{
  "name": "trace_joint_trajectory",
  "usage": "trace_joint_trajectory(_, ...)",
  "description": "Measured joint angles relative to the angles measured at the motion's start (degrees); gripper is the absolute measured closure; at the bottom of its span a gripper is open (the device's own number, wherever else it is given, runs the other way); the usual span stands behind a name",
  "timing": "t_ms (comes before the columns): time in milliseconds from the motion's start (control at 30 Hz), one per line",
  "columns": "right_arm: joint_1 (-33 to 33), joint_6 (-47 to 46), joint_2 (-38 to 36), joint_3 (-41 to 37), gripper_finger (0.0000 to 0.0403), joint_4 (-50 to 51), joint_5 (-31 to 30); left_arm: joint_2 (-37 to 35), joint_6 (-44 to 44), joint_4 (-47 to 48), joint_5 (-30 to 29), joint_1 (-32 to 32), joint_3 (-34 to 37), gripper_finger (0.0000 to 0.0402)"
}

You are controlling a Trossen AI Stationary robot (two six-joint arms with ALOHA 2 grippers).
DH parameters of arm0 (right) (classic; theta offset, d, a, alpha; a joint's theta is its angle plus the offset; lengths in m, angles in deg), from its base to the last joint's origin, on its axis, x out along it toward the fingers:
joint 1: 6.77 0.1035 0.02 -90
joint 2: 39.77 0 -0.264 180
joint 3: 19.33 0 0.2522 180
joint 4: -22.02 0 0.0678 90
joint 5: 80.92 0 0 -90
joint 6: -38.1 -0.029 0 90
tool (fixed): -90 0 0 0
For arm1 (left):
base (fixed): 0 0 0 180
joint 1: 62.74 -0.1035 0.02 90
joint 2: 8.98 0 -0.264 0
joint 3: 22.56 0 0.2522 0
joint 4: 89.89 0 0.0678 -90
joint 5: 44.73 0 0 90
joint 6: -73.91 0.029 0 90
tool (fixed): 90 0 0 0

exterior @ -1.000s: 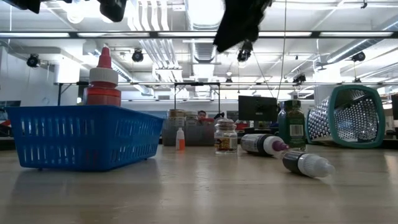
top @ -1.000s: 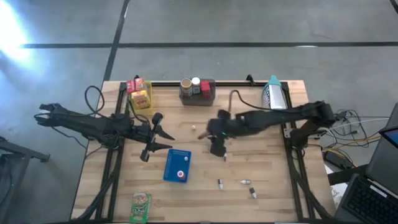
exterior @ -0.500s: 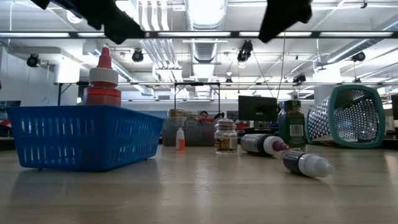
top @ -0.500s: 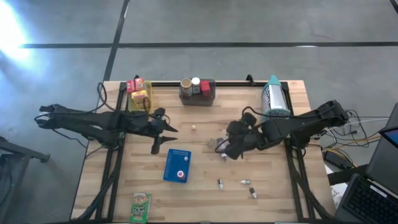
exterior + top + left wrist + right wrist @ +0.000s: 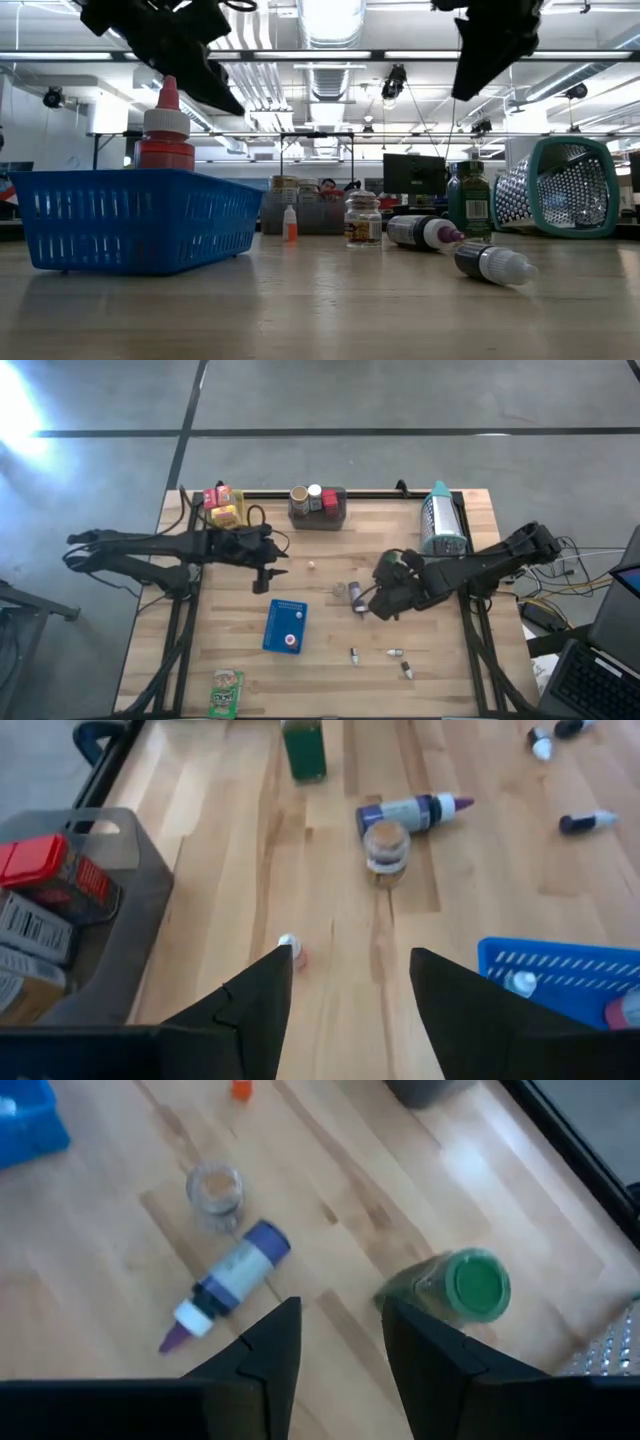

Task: Pick & Place Kitchen Items
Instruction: Put the green spice bottle into the black bin

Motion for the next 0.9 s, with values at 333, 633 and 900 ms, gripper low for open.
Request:
trace_joint_trajectory(333, -1.16, -12.38, -3.50, -1.39, 0.0287, 3.22, 3.36, -2.68, -3.04, 2.84, 0.33, -0.13, 0.00, 0.0193)
trace_joint_trajectory(633, -6.82, -15.87, -4.67, -1.43, 0.0222, 3.10, 7.97, -2.70, -4.08, 2.90, 0.31, -0.13, 0.02, 0.0193)
trace_joint_trajectory(900, -11.18, -24.82, -4.43, -3.60, 0.0161, 2.96, 6.78, -2.70, -6.86, 3.86, 0.28, -0.13, 0.13, 0.0193)
